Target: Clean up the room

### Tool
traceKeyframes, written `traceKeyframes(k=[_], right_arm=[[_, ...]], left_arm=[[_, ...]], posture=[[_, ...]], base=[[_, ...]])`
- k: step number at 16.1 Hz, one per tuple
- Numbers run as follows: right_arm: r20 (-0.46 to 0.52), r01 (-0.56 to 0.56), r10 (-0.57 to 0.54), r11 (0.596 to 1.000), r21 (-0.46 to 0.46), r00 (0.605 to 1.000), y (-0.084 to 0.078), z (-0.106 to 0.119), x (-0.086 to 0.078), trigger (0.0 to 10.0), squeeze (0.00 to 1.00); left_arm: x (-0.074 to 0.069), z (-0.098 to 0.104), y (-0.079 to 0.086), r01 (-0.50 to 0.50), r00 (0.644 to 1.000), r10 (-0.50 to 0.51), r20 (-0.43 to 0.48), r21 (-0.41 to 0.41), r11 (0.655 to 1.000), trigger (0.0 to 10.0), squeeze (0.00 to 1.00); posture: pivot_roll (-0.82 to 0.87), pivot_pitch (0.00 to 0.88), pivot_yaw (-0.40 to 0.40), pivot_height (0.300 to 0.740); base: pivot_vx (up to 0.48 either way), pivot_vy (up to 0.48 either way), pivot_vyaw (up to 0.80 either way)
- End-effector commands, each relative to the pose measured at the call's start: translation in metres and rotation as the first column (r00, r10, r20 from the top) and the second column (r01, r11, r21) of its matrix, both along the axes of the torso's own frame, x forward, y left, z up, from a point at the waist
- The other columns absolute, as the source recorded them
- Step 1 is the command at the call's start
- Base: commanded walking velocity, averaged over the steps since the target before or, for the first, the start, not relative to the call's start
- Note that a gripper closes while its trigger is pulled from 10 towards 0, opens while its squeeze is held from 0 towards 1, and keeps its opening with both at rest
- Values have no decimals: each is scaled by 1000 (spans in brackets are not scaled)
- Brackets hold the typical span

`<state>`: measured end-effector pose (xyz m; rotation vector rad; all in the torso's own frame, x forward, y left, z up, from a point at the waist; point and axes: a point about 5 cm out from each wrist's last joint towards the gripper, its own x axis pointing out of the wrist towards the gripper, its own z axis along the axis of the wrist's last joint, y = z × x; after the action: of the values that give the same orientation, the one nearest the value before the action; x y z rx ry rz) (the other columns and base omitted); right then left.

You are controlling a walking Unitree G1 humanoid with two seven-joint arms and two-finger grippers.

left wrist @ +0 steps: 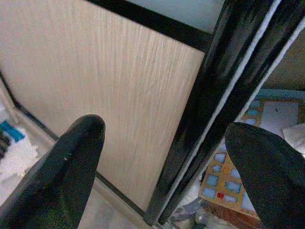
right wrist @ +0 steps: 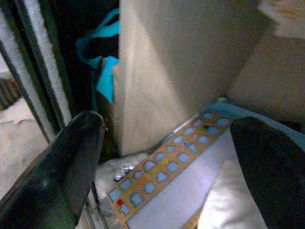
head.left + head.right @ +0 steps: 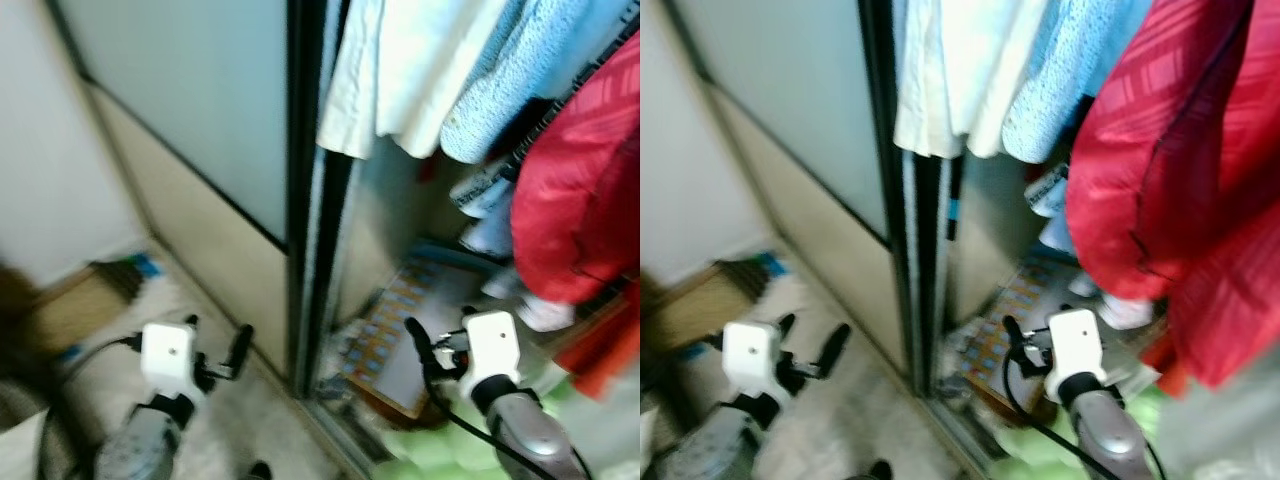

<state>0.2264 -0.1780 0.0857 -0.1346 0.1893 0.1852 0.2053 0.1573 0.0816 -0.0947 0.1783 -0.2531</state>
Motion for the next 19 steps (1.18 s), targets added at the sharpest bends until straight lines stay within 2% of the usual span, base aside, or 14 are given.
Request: traceKeyframes(k=[1,5,7,11,15,18,19], right_arm=[[15,-6,6,1000,3,1000,1,3,1,10000,0],[14,-12,12,1000,2,1000,1,3,1,10000,0],[18,-19,19,1000,-1,1000,2,4,3,10000,0],[24,-6,6,1000,9,1000,2,5,4,10000,0],[25,21,-22,999,36,999,-2,6,4,10000,0],[21,29,-30,999,33,999,-10,12,-14,10000,0],[6,29,-30,999,31,1000,-14,12,-25,10000,0]], left_arm=[[0,3,0,11,1000,-12,18,11,1000,10000,0],[0,3,0,8,1000,-8,24,6,1000,10000,0],[0,3,-2,11,1000,-11,14,-29,1000,10000,0],[3,7,0,12,999,-12,37,0,1000,10000,0],[1,7,0,11,999,-11,36,0,1000,10000,0],[-17,8,1,9,1000,-9,21,-6,1000,10000,0],[-27,7,5,-6,1000,6,10,6,1000,10000,0]], posture=[[-41,67,-69,740],[-36,63,-76,740],[-36,63,-77,740],[-36,74,-81,740],[-39,77,-79,740],[-37,86,-78,740],[-35,90,-76,740]], base=[[0,0,800],[0,0,800],[0,0,800],[0,0,800],[0,0,0],[0,0,0],[0,0,0]])
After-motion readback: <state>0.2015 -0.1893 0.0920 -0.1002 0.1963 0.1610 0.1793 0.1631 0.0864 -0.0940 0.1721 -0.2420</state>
